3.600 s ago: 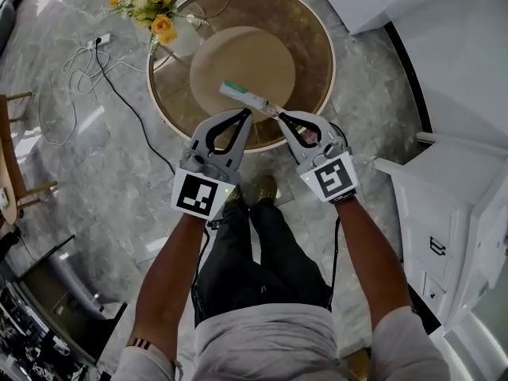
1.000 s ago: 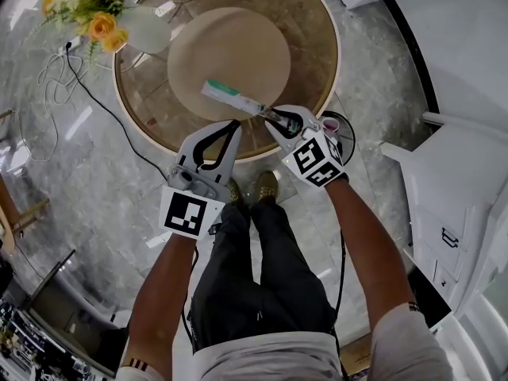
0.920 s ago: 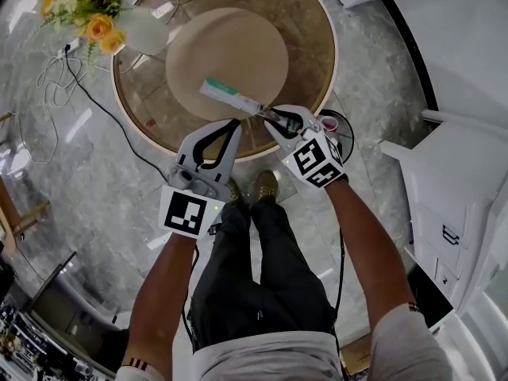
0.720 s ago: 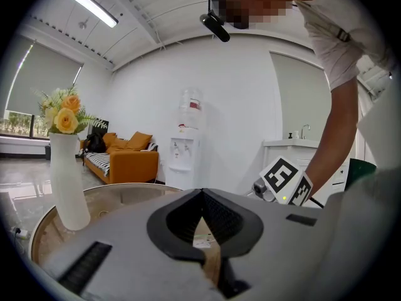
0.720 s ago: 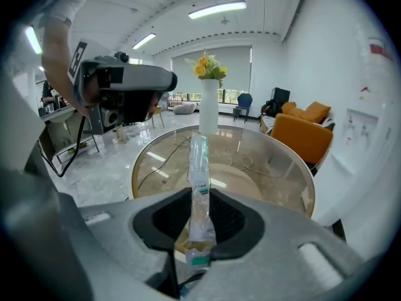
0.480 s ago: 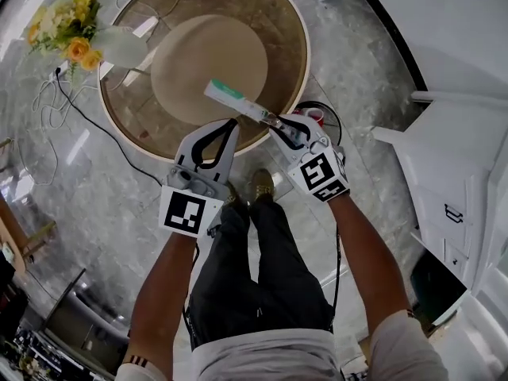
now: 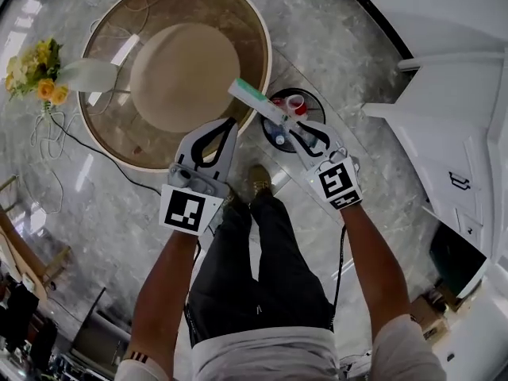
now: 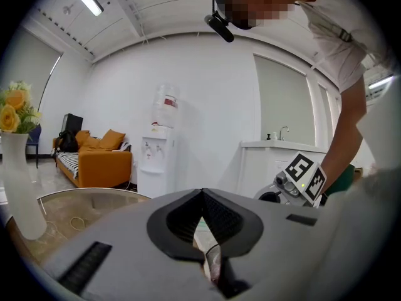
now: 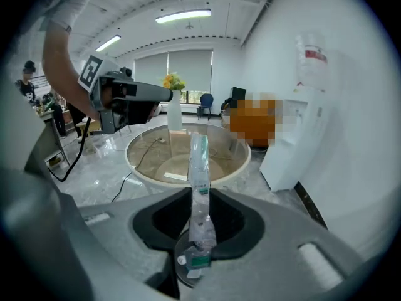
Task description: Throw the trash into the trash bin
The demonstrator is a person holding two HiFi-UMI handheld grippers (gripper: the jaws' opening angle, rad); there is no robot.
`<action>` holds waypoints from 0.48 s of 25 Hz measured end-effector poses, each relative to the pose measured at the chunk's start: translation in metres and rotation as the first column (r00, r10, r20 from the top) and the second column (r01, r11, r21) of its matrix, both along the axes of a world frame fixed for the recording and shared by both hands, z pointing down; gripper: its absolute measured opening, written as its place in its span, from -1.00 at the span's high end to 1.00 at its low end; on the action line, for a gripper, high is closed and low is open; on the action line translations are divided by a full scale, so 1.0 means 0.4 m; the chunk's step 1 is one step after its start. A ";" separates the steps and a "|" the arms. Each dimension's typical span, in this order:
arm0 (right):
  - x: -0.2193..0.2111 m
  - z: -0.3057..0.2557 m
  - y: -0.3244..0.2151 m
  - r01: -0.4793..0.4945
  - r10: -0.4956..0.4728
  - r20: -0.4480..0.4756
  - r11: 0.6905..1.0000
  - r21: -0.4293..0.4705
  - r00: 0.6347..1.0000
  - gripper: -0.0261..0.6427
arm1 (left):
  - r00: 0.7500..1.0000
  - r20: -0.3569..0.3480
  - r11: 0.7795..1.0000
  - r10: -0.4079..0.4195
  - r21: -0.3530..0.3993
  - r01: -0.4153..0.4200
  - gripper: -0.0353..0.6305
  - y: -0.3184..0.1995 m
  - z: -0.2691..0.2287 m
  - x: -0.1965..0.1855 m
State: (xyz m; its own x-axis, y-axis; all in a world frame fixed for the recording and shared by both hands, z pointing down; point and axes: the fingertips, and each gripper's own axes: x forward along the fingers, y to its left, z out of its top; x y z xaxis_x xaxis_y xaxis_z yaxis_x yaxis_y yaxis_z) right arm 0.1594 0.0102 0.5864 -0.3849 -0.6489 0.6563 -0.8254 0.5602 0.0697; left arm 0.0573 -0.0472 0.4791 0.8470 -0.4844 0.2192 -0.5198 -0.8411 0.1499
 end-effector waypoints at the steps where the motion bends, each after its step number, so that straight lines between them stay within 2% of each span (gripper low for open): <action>1: 0.023 0.000 0.013 -0.019 0.019 -0.004 1.000 -0.002 1.000 0.66 | 1.000 -0.001 1.000 0.010 -0.001 -0.010 0.89 0.003 0.001 0.016; 6: 0.128 0.011 0.079 -0.112 0.112 -0.016 0.993 -0.023 0.994 0.66 | 0.998 -0.003 0.998 0.069 -0.006 -0.069 0.89 0.033 0.006 0.097; 12: 0.204 0.060 0.148 -0.198 0.195 -0.037 0.977 -0.084 0.980 0.66 | 0.994 0.007 0.994 0.109 -0.010 -0.109 0.89 0.043 0.006 0.138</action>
